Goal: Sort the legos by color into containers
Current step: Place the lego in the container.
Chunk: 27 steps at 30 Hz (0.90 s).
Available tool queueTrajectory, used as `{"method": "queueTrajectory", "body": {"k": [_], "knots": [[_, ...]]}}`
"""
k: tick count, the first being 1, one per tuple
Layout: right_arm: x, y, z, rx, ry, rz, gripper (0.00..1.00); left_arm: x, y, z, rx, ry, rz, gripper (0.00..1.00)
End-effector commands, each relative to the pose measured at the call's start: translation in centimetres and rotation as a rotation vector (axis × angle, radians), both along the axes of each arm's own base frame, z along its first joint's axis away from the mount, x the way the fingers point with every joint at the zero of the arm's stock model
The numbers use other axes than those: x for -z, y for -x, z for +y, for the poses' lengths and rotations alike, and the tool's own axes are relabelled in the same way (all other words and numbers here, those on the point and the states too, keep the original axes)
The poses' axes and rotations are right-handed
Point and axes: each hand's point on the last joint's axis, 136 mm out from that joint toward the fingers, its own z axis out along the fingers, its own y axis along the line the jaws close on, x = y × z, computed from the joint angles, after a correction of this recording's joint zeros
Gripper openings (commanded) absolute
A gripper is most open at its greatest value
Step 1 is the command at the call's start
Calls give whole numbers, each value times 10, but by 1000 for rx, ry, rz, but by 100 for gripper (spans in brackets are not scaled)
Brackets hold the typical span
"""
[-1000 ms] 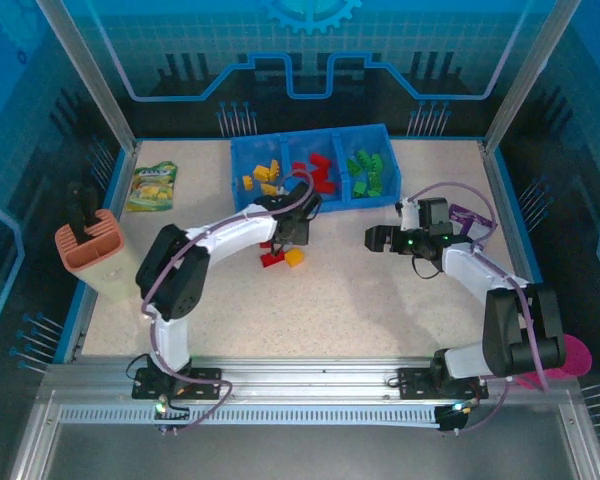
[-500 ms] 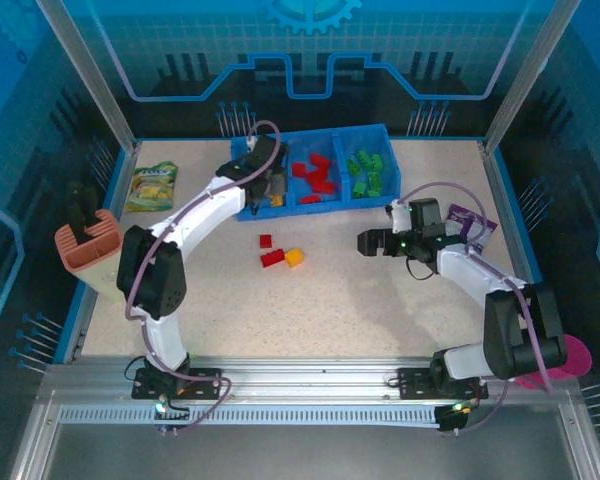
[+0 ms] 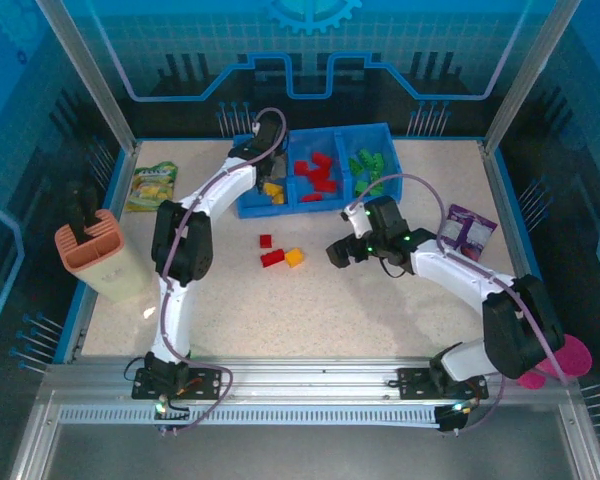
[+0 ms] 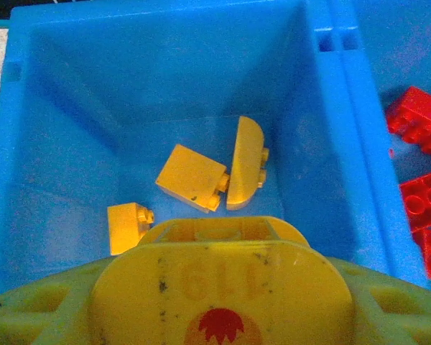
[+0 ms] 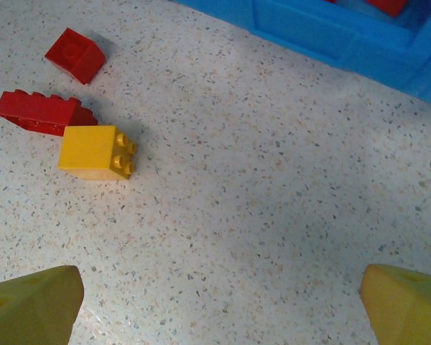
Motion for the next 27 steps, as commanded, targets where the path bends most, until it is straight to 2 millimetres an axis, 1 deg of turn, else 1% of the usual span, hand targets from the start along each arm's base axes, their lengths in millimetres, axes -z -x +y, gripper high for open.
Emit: {"method": "queueTrajectory", "body": {"k": [1,4,6,10,13,20,23,25,27], "knots": [[2,0,5,-28,72,-8,100,14,-3,0,21,5,36,62],[3,1,10,-40,88,-6,100,14,0,-1,20,17,37,67],[4,2,13,-51,99,-8,100,11,2,1,18,17,31,70],[3,1,15,-52,111,-15,100,1,7,2,19,23,15,70],[4,3,17,-64,108,-8,100,-5,13,3,19,24,12,73],[3,7,16,-66,108,-10,100,-24,28,6,28,49,-9,74],[-1,8,14,-60,109,-23,100,-37,44,3,32,83,-14,73],[-5,8,11,-51,109,-35,100,-44,63,-2,42,104,-6,74],[-11,9,8,-44,110,-54,100,-50,87,-9,53,110,4,74]]}}
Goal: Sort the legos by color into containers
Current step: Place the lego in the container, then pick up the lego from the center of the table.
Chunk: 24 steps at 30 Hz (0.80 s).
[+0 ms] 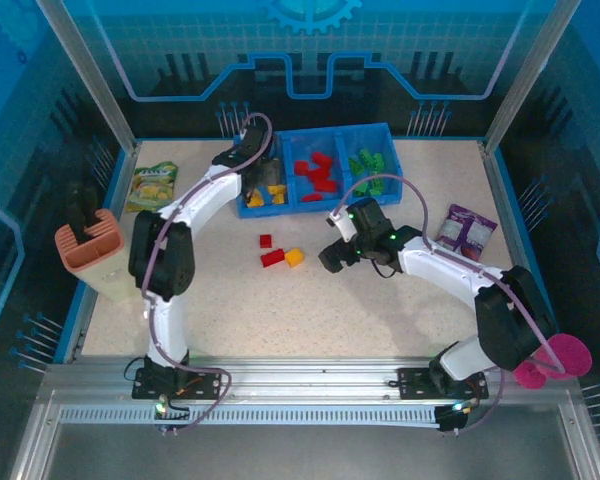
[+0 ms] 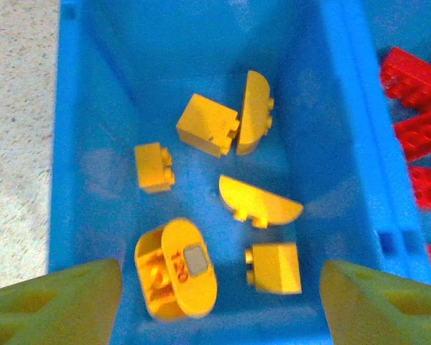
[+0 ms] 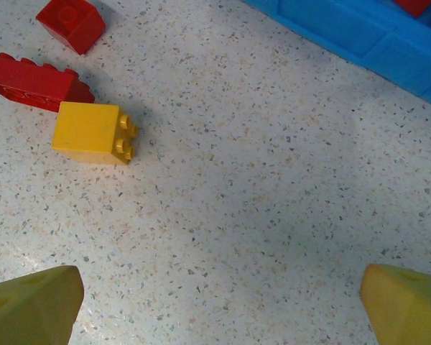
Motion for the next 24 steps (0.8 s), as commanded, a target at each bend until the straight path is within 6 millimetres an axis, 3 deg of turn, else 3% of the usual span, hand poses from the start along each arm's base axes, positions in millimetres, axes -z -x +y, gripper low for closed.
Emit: {"method": "queueTrajectory", "body": {"k": [1,4,7,11,18,24], "knots": [[-20,4,-4,1,3,-56,100,-21,45,-21,31,57,8,74],[-30,3,-7,9,-11,-86,100,-15,90,-38,27,116,54,74],[-36,2,-9,16,-25,-106,100,3,133,-55,2,157,117,74],[-37,2,-9,15,-46,-115,100,26,166,-73,-72,261,175,74],[-35,2,-13,16,-61,-113,100,43,172,-84,-154,295,221,74],[-25,-1,-19,34,-77,-95,100,64,169,-90,-253,191,345,74]]}}
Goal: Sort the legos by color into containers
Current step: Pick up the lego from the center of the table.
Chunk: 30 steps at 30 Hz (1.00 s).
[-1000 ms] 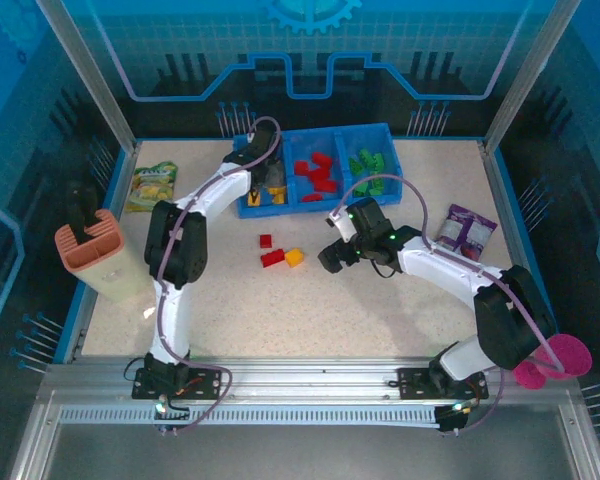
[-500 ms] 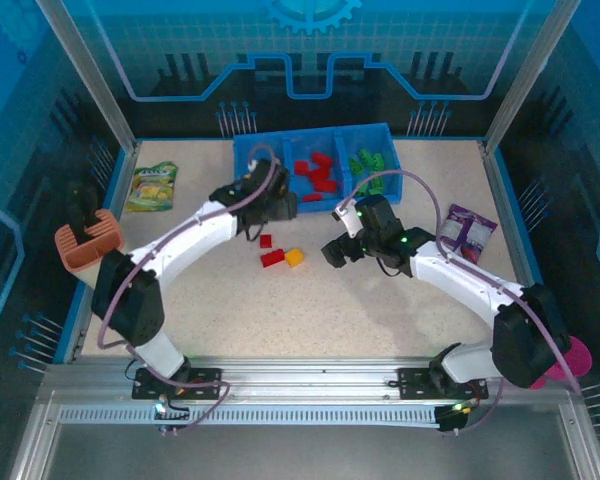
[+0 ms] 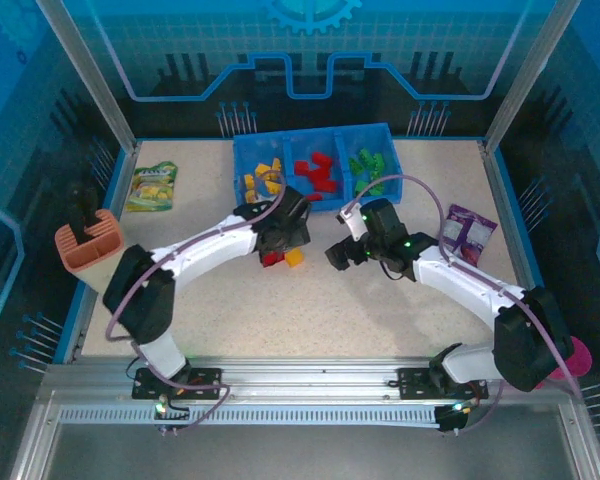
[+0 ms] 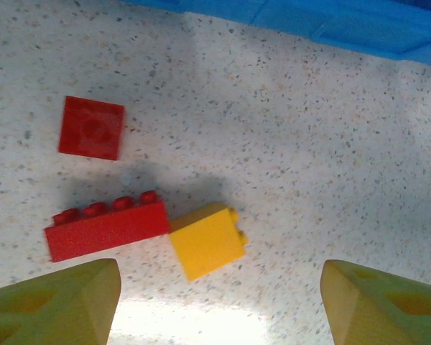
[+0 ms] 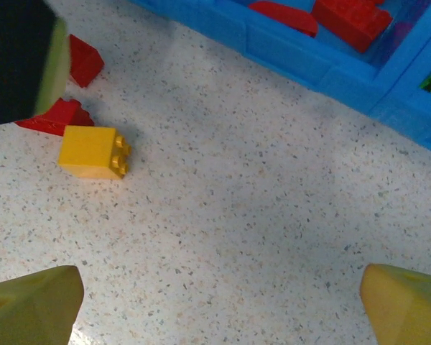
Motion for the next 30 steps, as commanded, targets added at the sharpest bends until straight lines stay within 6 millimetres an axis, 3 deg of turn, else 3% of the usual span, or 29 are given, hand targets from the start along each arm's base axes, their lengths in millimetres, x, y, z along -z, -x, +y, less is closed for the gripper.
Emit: {"method": "queueTrajectory", "body": {"k": [1,19,30], "knots": [[-3,-4,-3,1,-26,-15,100,18,10,3,-73,-70,109,74],[4,-7,-7,15,-29,4,100,64,8,-11,-137,-68,229,75],[3,-7,-7,16,-27,6,100,92,12,-17,-151,-38,280,68]]}}
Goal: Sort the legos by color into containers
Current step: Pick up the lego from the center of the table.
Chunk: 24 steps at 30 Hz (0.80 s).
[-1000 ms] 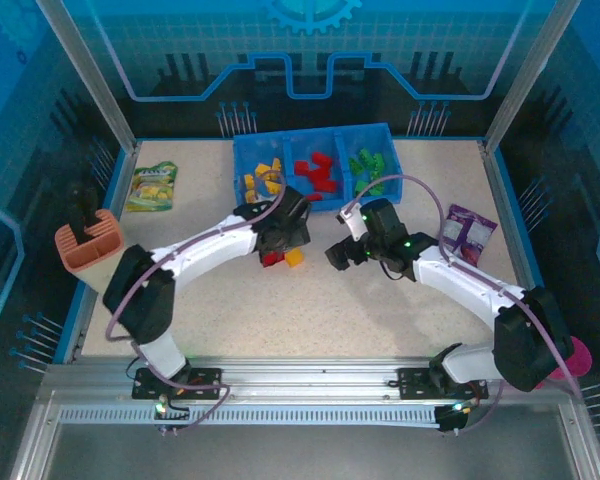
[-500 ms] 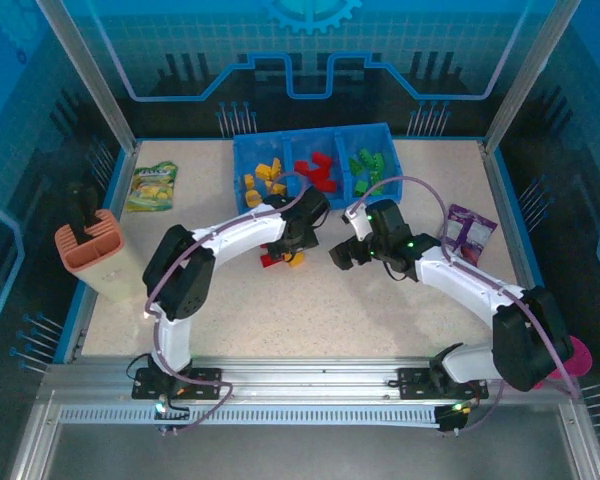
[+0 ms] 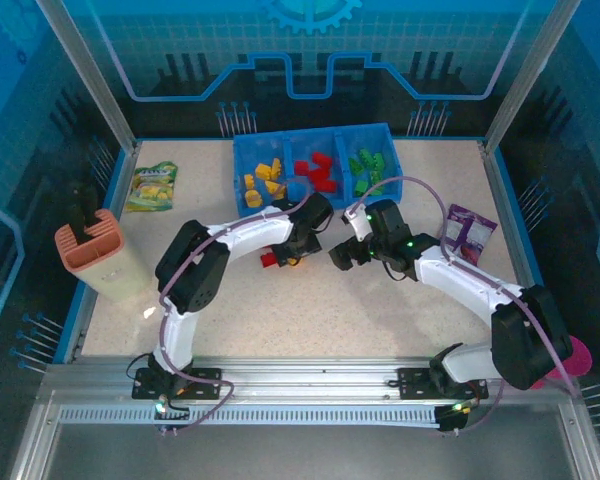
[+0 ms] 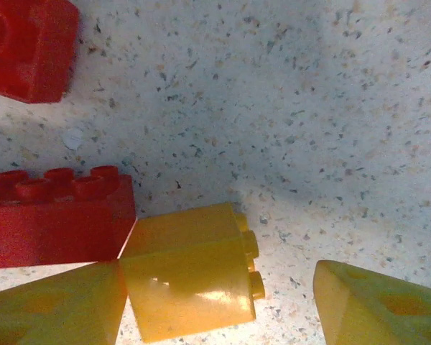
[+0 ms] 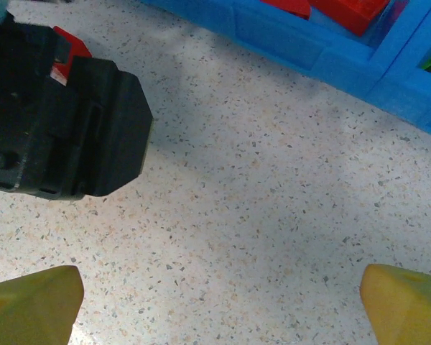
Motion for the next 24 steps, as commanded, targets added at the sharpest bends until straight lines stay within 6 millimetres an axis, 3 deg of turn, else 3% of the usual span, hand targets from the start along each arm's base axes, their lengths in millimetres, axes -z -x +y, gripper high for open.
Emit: {"method": "queueTrajectory", "body": {"k": [1,7,13,18,24], "knots": [[-4,-3,-2,5,-10,-9,100,16,9,2,-22,7,51,67],[-5,-3,-2,6,-10,-9,100,26,15,4,-30,21,76,56],[-5,-2,-2,4,-12,-10,100,17,16,7,-16,30,74,37],[-3,-2,-2,4,-10,-7,100,-27,3,11,36,9,-12,33],[1,1,3,-20,-12,-2,100,-103,-40,35,64,10,-191,33]]}}
